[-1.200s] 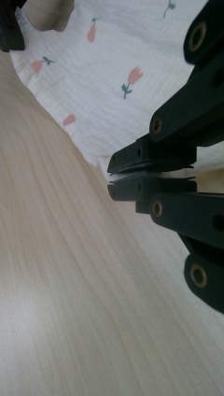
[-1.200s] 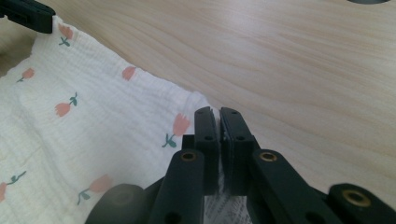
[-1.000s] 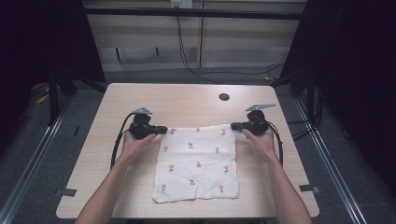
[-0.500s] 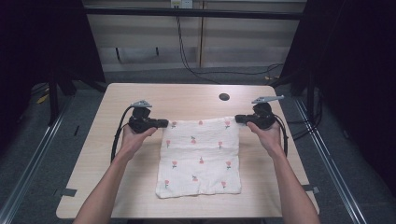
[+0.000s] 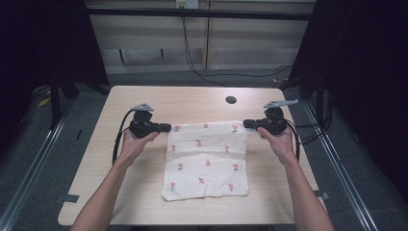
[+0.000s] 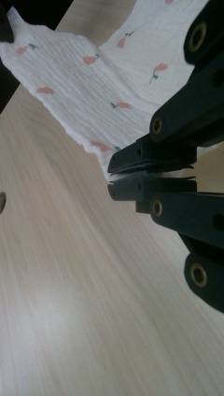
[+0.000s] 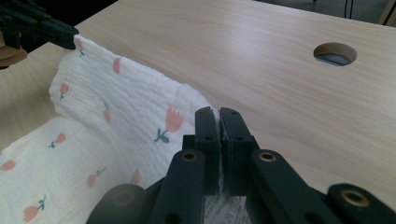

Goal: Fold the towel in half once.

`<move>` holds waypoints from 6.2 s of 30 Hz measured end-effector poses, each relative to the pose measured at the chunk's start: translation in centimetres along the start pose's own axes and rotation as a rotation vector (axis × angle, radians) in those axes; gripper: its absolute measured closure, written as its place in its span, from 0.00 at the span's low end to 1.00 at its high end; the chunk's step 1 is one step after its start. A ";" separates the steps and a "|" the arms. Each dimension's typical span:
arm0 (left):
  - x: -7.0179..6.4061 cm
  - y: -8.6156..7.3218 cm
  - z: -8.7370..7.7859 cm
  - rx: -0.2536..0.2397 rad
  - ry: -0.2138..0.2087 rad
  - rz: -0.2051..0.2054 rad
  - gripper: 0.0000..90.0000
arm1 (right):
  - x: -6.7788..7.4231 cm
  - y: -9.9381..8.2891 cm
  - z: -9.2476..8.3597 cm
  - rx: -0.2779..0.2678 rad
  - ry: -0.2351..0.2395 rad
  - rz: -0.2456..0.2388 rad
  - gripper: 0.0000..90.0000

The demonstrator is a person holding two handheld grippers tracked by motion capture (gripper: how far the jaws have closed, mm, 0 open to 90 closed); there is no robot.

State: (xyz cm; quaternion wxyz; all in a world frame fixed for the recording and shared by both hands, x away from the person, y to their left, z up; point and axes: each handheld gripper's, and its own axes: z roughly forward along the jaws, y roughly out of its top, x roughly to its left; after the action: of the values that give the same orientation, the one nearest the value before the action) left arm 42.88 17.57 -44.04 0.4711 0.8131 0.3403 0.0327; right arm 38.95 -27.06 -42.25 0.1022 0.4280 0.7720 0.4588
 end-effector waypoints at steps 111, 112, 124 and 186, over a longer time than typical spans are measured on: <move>-9.8 -9.9 0.3 0.261 -0.115 0.181 0.74 | 4.0 -9.2 1.2 0.211 -0.092 -0.063 0.98; -9.9 -9.7 0.5 0.265 -0.114 0.181 0.74 | 3.7 -9.2 1.0 0.208 -0.094 -0.056 0.98; -10.1 -7.1 1.2 0.218 -0.118 0.169 0.62 | 3.6 -9.6 -1.1 0.158 -0.110 -0.029 0.67; -4.5 -6.0 0.7 0.143 -0.045 0.046 0.42 | 24.4 -9.4 10.5 0.248 0.296 -0.463 0.91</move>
State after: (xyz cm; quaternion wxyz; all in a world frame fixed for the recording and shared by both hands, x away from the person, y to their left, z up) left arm 36.61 16.39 -47.93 0.4183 0.8529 0.3124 0.0009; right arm 24.49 -4.13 -49.90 0.0374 0.1784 0.9057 0.3828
